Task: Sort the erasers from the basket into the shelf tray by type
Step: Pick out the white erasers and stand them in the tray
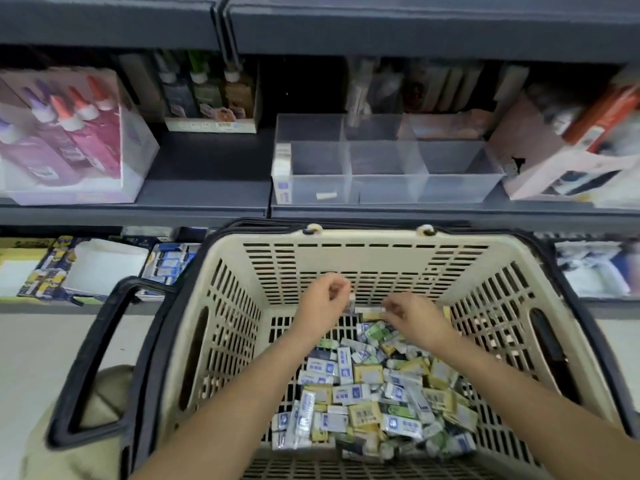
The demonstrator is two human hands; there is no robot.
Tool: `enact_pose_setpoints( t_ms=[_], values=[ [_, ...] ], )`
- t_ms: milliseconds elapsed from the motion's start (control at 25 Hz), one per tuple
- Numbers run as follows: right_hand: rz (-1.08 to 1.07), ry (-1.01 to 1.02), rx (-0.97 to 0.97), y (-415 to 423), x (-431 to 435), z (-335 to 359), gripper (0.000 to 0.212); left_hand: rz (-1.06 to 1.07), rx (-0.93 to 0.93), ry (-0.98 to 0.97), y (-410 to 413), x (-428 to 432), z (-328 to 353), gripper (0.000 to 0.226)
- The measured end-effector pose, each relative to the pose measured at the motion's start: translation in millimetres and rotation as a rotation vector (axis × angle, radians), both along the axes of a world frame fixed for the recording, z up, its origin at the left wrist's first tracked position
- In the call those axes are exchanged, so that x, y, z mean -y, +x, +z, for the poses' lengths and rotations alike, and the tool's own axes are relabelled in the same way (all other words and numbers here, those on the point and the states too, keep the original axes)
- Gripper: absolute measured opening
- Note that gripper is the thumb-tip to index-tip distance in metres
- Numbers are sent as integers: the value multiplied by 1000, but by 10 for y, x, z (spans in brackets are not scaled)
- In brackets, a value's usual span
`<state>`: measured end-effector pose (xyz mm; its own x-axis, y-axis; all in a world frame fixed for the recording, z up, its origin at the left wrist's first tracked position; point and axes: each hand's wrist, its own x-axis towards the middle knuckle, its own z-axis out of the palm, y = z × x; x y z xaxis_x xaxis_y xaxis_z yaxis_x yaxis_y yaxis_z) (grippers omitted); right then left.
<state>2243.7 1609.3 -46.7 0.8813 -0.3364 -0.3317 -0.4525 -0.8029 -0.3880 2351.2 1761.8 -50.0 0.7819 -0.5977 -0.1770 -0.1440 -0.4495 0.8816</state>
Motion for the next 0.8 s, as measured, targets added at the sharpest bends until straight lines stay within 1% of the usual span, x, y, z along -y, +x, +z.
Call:
enact_pose_setpoints(
  t_ms=[80,160,200,320,360,440,520,600,640,720,800],
  values=[
    [4,-34,-51,50,-29,-192,32,51,-103,149,-18,-29,-257,18],
    [-40,-31,-41,173,-142,-297,30,25,-153,307,-33,-72,-413,27],
    [-74,-26,-49,245,-216,-324,30,21,-171,355,-31,-92,-461,29],
    [-229,-51,-81,441,-391,-325,55,49,-248,350,10,-129,-525,27],
    [-292,-49,-79,486,-417,-317,58,39,-279,340,17,-147,-523,27],
    [-356,-10,-60,519,-432,-312,58,13,-331,341,4,-180,-516,28],
    [-390,137,0,507,-435,-332,53,7,-352,306,-14,-193,-482,31],
    [-476,393,89,470,-444,-320,44,15,-359,202,-12,-178,-429,29],
    [-547,529,90,452,-449,-290,39,38,-378,137,-2,-169,-399,25],
    [-678,746,17,410,-454,-225,35,104,-466,9,6,-153,-336,17],
    [-728,872,-56,360,-409,-195,39,163,-584,-110,3,-147,-290,18]
  ],
)
